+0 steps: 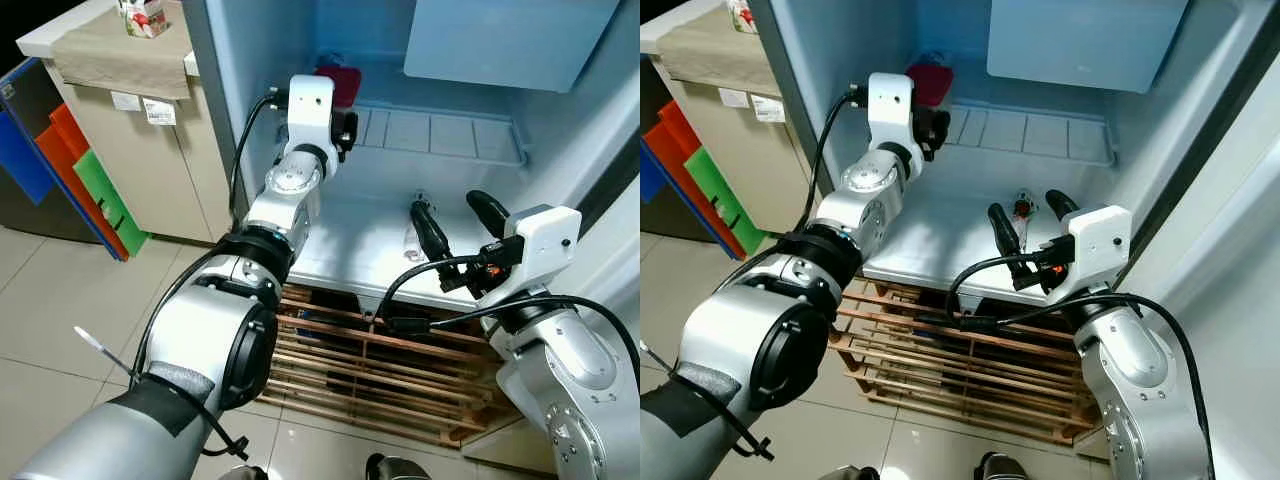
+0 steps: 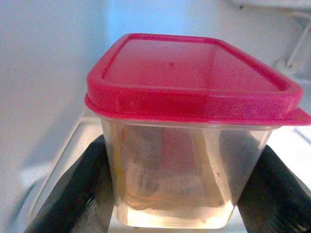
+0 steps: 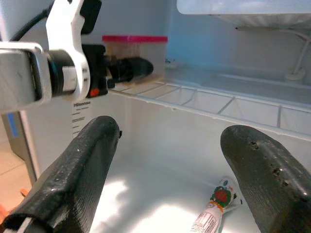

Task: Restocking fridge

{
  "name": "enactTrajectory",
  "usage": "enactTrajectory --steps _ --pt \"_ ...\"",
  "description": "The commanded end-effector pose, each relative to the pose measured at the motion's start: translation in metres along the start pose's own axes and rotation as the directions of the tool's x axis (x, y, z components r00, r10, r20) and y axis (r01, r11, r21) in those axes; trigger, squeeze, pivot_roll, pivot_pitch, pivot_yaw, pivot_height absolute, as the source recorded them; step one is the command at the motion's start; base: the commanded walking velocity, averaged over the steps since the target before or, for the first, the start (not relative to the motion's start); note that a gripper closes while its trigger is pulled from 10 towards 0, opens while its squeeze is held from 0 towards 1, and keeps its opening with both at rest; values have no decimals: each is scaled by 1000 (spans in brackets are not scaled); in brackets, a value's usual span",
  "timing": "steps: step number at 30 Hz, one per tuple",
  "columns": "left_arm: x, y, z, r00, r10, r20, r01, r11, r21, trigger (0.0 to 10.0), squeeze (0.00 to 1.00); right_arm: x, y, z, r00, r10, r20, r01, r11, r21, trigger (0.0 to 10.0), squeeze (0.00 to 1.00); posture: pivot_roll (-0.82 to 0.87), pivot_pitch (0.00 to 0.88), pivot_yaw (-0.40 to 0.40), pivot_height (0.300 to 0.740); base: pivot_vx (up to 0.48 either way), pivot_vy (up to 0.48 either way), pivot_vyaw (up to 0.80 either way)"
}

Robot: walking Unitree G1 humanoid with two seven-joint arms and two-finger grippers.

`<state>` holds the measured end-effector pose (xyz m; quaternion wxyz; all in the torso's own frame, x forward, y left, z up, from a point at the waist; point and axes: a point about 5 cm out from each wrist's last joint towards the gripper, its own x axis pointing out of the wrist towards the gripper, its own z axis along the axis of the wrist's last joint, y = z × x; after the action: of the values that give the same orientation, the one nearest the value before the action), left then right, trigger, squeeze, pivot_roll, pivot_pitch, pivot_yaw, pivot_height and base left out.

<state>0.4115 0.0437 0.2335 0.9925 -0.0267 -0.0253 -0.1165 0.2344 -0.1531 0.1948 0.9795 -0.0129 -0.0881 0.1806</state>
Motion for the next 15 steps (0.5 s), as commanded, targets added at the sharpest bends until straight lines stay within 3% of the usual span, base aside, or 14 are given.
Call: enactTrajectory --steps 1,2,3,4,5,15 --pt "2 5 7 1000 19 14 -19 1000 2 10000 447 1 4 5 1000 23 14 -23 1000 -1 10000 0 -256 54 40 740 0 0 0" --pt "2 5 7 1000 18 14 -18 1000 2 10000 600 2 4 5 1000 23 13 -23 1000 -2 10000 0 -258 54 41 740 0 0 0" --pt "2 5 7 1000 15 15 -15 1000 2 10000 600 2 4 5 1000 23 13 -23 1000 -3 10000 0 -258 54 41 740 0 0 0" --pt "2 4 7 1000 13 16 -13 1000 -5 10000 933 1 4 5 1000 22 12 -22 1000 -5 10000 0 -258 54 41 740 0 0 0" --pt "2 4 7 1000 13 15 -13 1000 -6 10000 1000 1 3 5 1000 22 12 -22 1000 -6 10000 0 -260 53 42 740 0 0 0" --pt "2 -1 8 1000 8 16 -8 1000 -14 10000 1000 1 3 4 1000 22 8 -22 1000 -12 10000 0 -260 49 42 740 0 0 0"
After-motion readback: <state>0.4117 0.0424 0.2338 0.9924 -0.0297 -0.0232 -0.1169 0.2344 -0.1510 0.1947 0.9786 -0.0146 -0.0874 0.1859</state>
